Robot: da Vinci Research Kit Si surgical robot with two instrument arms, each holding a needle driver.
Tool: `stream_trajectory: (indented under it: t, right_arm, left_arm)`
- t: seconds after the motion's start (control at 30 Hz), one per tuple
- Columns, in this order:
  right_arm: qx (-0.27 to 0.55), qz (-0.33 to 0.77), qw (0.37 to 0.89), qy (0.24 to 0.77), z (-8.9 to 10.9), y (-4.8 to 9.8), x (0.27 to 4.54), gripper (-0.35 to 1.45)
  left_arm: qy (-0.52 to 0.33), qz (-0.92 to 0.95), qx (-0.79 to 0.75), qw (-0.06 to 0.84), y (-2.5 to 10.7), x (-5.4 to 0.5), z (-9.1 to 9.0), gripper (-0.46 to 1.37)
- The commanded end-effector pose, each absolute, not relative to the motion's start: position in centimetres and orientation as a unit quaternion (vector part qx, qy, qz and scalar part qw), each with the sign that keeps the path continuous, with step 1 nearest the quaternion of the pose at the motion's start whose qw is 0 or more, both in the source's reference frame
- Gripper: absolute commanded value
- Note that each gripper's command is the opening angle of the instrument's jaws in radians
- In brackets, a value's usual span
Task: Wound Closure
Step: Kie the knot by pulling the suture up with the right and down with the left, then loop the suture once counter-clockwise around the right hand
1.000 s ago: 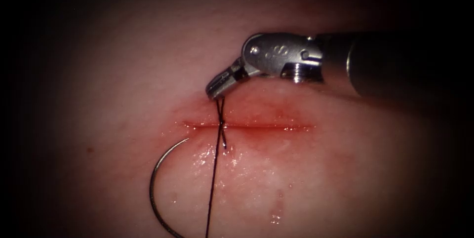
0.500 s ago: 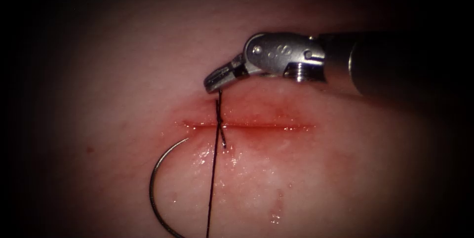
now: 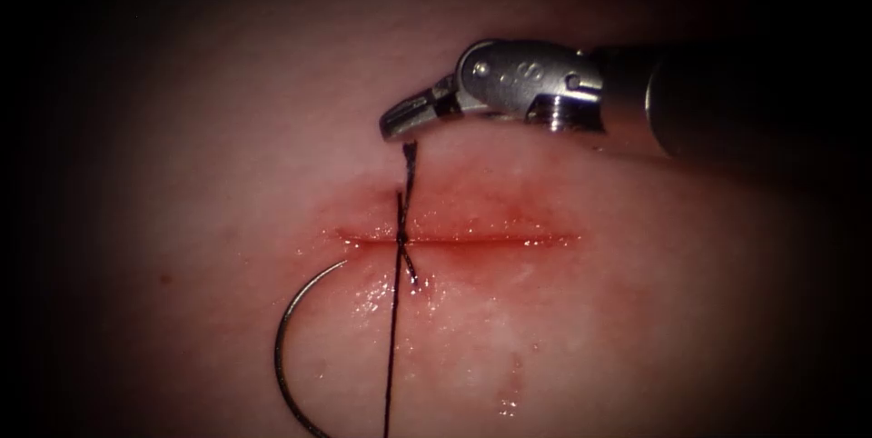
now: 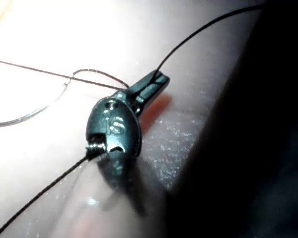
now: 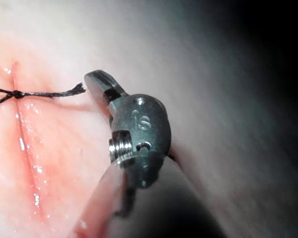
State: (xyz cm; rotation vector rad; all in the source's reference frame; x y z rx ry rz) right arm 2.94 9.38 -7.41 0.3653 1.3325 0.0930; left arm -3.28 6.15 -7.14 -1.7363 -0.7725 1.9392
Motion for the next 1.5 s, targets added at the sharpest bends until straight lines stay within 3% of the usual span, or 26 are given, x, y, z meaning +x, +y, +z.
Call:
stream_trajectory:
  t: [0.03,0.1,0.2,0.33,0.43,0.47,0.7,0.93,1.17,1.5]
  right_arm:
    - [0.164,0.051,0.766,0.620,-7.4,9.4,2.94,-0.35]
    - [0.162,0.054,0.767,0.618,-7.4,9.4,2.96,-0.35]
    - [0.158,0.059,0.768,0.618,-7.4,9.4,3.00,-0.01]
    - [0.155,0.065,0.763,0.624,-7.4,9.4,3.01,0.27]
    - [0.153,0.069,0.763,0.624,-7.4,9.4,3.03,0.81]
    - [0.150,0.073,0.765,0.622,-7.4,9.4,3.03,0.91]
    - [0.132,0.092,0.776,0.611,-7.4,9.4,3.02,1.23]
    - [0.129,0.088,0.778,0.609,-7.4,9.4,3.00,1.22]
    - [0.129,0.089,0.771,0.617,-7.5,9.4,2.91,1.02]
    - [0.107,0.124,0.754,0.637,-7.6,9.3,2.71,1.02]
  left_arm:
    - [-0.277,0.697,-0.627,0.209,6.2,-3.28,-7.1,-0.35]
    - [-0.276,0.697,-0.628,0.209,6.2,-3.29,-7.2,-0.35]
    - [-0.274,0.697,-0.629,0.208,6.3,-3.28,-7.2,-0.35]
    - [-0.273,0.698,-0.629,0.209,6.3,-3.27,-7.2,-0.35]
    - [-0.272,0.698,-0.629,0.207,6.3,-3.27,-7.2,-0.35]
    - [-0.271,0.698,-0.630,0.206,6.3,-3.27,-7.2,-0.35]
    - [-0.255,0.699,-0.635,0.208,6.6,-3.23,-7.3,-0.35]
    - [-0.234,0.702,-0.641,0.204,6.9,-3.17,-7.4,-0.35]
    - [-0.209,0.707,-0.643,0.205,7.4,-3.07,-7.5,-0.35]
    - [-0.196,0.710,-0.644,0.206,7.8,-2.93,-7.5,-0.35]
